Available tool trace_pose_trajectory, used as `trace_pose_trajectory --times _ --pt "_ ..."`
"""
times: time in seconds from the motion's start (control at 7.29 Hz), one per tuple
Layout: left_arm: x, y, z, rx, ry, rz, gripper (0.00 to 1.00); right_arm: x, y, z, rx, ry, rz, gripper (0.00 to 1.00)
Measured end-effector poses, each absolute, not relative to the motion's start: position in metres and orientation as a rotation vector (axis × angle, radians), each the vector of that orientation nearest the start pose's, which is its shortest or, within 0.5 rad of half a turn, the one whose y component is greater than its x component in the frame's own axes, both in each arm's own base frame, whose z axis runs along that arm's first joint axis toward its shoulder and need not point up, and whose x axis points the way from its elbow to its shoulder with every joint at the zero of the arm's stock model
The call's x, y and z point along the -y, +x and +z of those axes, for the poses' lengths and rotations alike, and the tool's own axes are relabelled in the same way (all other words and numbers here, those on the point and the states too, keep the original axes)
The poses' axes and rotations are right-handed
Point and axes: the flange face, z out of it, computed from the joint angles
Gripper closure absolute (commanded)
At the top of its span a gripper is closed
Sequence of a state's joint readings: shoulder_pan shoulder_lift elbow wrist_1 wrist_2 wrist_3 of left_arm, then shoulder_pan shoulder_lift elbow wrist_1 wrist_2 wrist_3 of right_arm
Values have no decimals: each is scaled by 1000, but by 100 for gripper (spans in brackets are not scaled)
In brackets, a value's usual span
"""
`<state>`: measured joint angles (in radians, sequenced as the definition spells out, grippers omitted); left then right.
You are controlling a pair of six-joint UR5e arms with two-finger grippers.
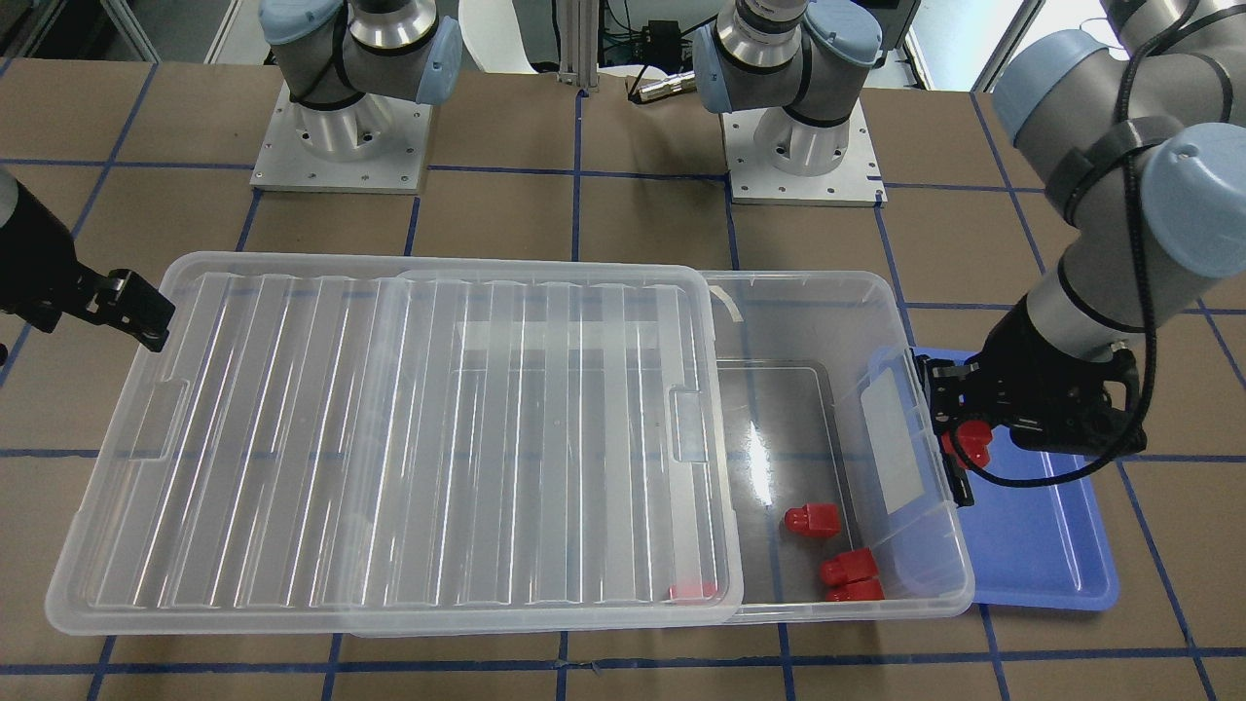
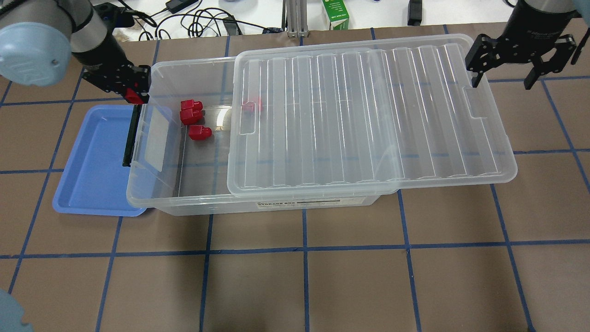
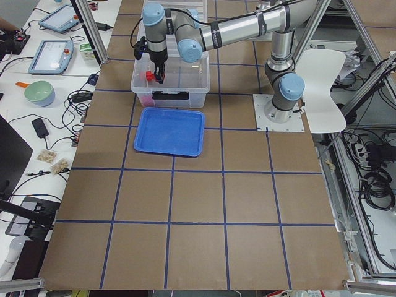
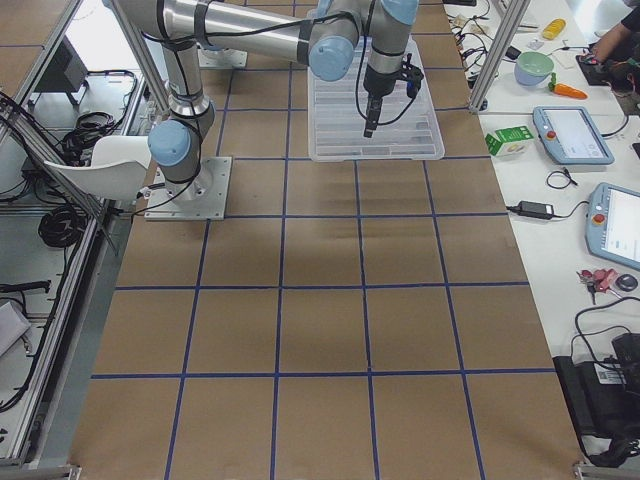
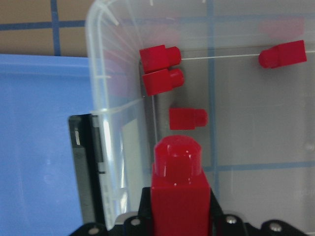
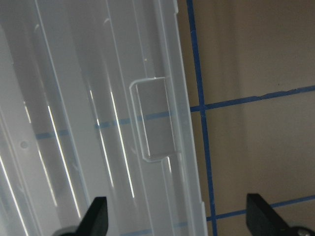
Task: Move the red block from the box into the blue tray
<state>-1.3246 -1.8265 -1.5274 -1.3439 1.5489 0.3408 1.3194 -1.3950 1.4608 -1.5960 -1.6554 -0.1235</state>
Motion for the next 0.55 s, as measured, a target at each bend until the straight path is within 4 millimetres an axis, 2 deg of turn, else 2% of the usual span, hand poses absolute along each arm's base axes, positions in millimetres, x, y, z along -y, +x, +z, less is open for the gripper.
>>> trace_pose_trajectory --times 0.27,0.41,0.55 --pt "606 80 376 -3203 160 -2 100 585 -65 440 -3217 57 64 0" --pt "604 113 356 -3222 158 37 100 589 -88 429 -3210 32 84 0" --pt "598 137 332 -3242 152 93 100 592 -106 414 -3197 36 116 0"
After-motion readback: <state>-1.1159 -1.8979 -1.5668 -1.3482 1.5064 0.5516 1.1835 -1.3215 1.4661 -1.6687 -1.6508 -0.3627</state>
